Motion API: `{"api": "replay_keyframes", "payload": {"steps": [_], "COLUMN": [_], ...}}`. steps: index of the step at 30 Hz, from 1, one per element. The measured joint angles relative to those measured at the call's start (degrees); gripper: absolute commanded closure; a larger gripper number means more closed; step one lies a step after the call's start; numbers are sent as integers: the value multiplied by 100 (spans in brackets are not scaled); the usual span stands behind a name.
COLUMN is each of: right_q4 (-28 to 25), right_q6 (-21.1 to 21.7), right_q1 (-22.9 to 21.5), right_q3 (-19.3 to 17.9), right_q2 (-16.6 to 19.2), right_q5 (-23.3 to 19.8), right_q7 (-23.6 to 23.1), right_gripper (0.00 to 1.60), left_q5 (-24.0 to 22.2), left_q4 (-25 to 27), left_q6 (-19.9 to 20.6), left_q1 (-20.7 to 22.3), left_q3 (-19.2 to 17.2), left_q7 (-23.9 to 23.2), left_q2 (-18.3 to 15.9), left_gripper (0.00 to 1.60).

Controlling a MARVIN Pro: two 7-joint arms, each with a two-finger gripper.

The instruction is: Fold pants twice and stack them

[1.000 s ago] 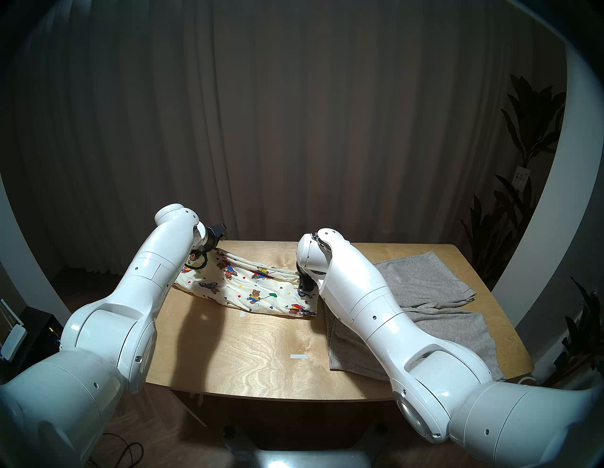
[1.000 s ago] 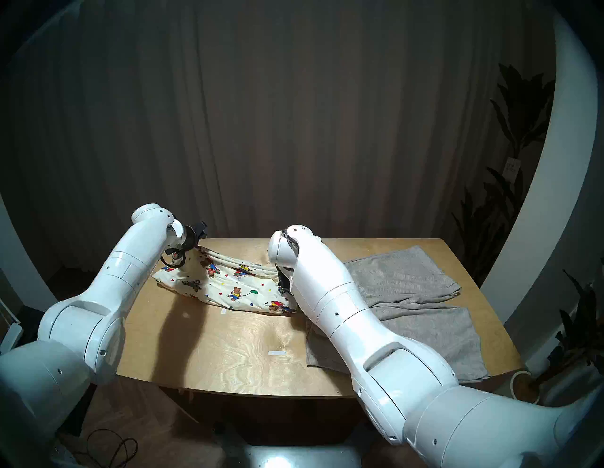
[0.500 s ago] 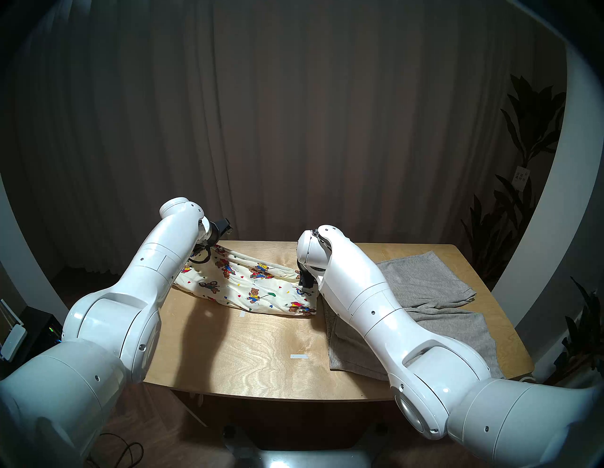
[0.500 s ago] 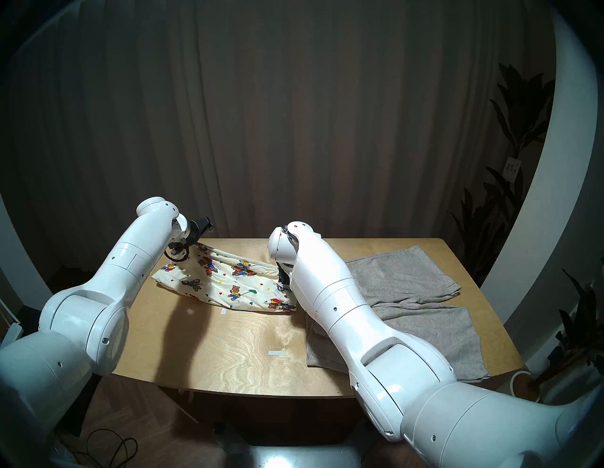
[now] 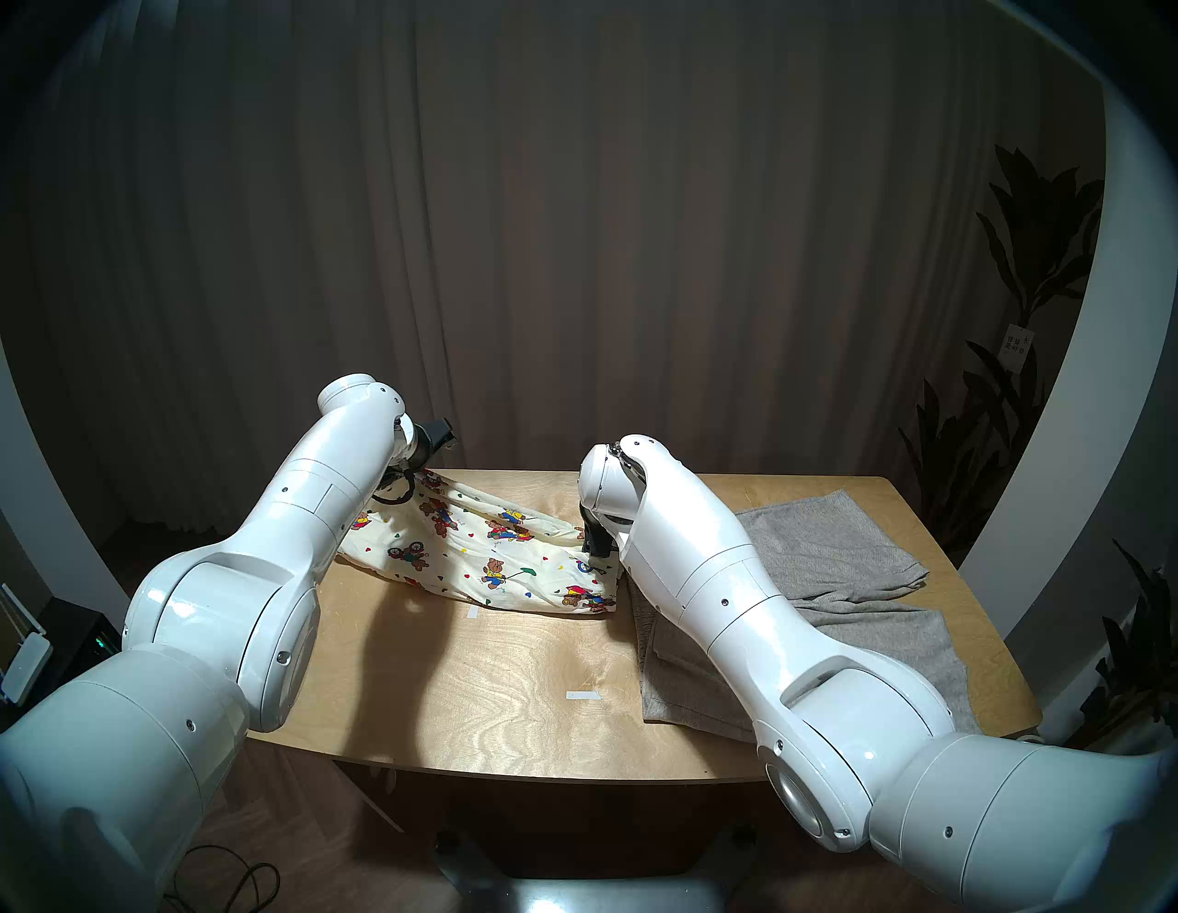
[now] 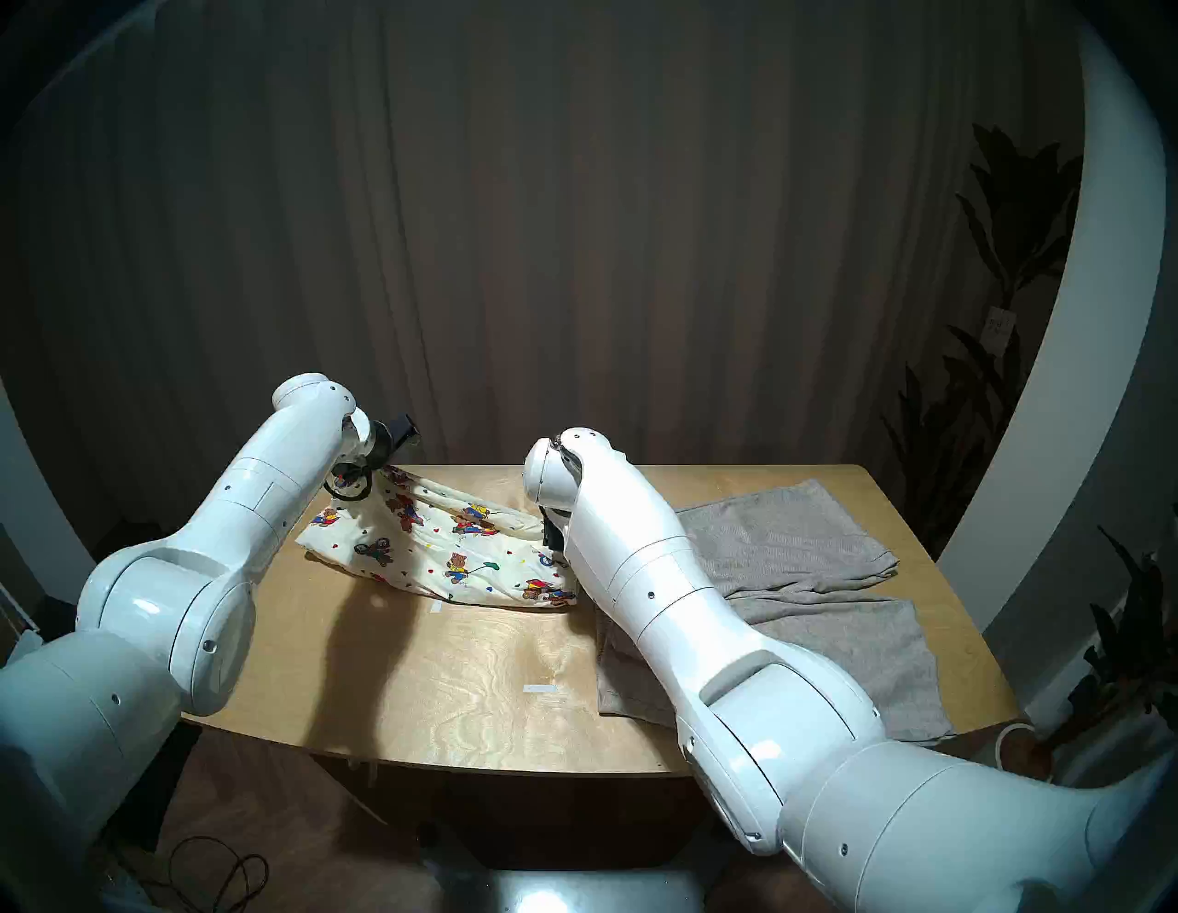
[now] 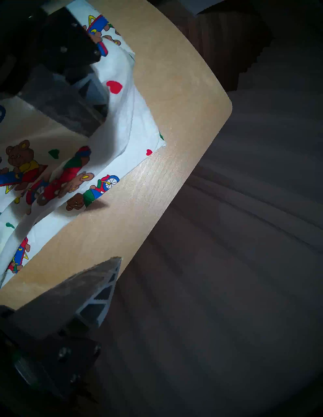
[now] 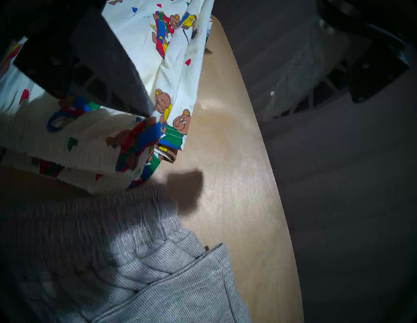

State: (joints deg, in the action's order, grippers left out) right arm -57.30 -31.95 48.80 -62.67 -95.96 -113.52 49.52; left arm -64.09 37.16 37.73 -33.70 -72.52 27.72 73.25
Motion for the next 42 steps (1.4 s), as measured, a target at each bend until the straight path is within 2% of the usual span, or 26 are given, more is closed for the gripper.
{"api": "replay_keyframes", "payload": {"steps": [26, 42], "right_q4": [260, 405], "right_q6": [6, -94], "right_q1": [-167, -391], "right_q3": [-222, -543], "right_q2": [-119, -135], "right_q5": [-210, -434], "right_q7": [-99, -92], "right_gripper": [0, 0], "left_q5": [245, 354], "left_q4": [-663, -858], "left_q6": [2, 20], "left_q1": [334, 554], "left_q3": [218, 328], "left_q7": [76, 136], "left_q2": [119, 200], "left_gripper": [0, 0]}}
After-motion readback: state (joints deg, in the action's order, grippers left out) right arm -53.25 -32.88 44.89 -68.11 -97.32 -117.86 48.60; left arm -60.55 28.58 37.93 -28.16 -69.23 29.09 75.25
